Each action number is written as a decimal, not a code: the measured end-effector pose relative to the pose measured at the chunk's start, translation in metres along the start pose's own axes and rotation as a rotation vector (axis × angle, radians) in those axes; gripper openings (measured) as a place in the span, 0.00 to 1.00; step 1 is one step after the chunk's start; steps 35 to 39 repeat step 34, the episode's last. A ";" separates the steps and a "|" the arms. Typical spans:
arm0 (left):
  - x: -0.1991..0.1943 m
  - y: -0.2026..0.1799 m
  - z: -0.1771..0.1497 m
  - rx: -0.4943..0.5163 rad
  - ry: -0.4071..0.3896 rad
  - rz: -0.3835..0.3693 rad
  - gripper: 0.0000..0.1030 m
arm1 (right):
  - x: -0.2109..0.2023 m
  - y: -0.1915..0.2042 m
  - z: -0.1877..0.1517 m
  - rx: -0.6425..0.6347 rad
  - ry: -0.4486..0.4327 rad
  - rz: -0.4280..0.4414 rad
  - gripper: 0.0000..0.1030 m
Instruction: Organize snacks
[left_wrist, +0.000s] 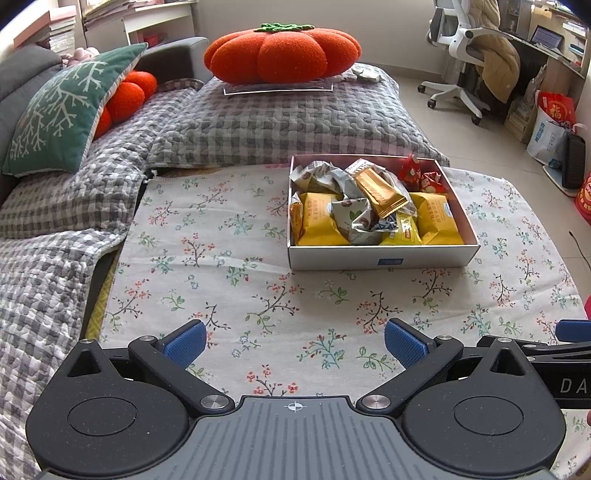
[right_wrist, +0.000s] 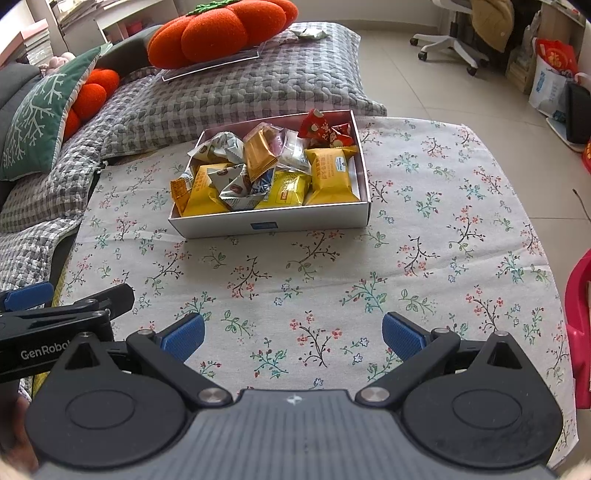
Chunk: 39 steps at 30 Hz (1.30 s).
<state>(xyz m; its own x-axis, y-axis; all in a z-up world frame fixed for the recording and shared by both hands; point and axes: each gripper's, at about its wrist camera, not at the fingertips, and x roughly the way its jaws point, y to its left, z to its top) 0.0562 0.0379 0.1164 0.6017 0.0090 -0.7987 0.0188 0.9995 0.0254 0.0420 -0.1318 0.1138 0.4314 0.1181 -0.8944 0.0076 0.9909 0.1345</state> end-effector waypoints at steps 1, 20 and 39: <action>0.000 0.000 0.000 -0.001 0.000 0.000 1.00 | 0.000 0.000 0.000 0.001 0.000 0.000 1.00; 0.000 0.000 0.000 0.001 0.002 0.004 1.00 | 0.001 -0.001 -0.001 0.006 0.004 0.001 1.00; 0.003 -0.001 -0.001 -0.002 0.008 0.003 1.00 | 0.001 -0.002 -0.002 0.007 0.006 0.000 1.00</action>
